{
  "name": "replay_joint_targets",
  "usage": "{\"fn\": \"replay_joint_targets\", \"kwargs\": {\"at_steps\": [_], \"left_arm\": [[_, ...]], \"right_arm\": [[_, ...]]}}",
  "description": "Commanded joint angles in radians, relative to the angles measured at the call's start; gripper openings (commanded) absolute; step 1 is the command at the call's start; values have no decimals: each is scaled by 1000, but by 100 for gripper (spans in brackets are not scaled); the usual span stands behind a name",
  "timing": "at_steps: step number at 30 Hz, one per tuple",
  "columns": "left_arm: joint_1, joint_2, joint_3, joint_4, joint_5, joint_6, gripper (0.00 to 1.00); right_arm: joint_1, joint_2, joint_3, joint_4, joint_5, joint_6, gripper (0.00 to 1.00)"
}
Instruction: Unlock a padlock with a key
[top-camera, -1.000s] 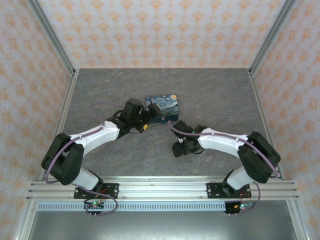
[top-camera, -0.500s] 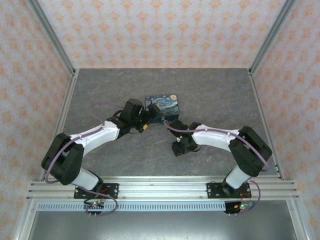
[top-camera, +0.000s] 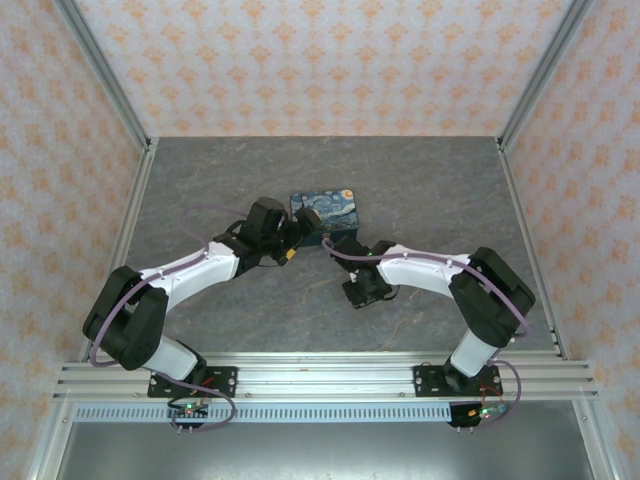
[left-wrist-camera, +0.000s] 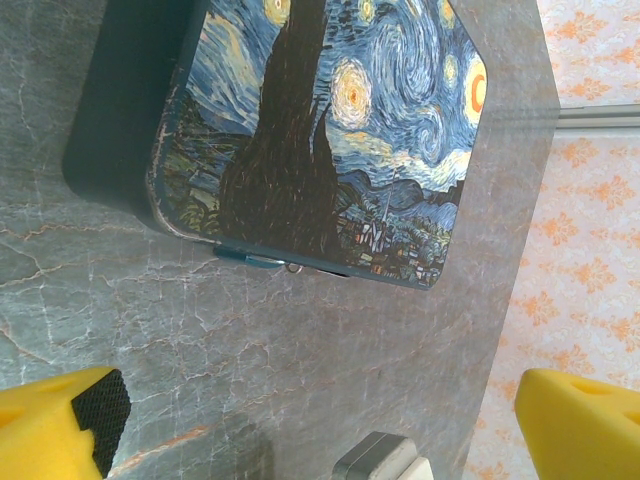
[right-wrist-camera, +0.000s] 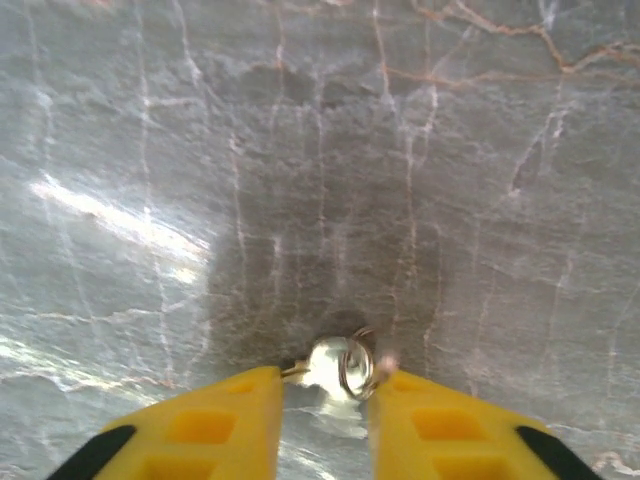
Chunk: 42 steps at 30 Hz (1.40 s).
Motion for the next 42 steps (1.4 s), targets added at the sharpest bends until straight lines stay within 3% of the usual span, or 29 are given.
{"fn": "replay_joint_targets", "kwargs": {"at_steps": [1, 8, 16, 23, 42], "left_arm": [[-6, 8, 21, -17, -14, 16, 100], [-6, 12, 23, -17, -14, 17, 100], [-6, 21, 28, -18, -12, 19, 100], [-6, 23, 29, -18, -9, 19, 100], [-6, 23, 36, -31, -7, 27, 100]], "right_arm": [[9, 40, -10, -12, 9, 5, 21], [9, 36, -20, -1, -2, 18, 15], [10, 31, -25, -10, 9, 19, 20], [10, 18, -28, -22, 22, 20, 0], [-1, -147, -33, -28, 24, 91, 0]]}}
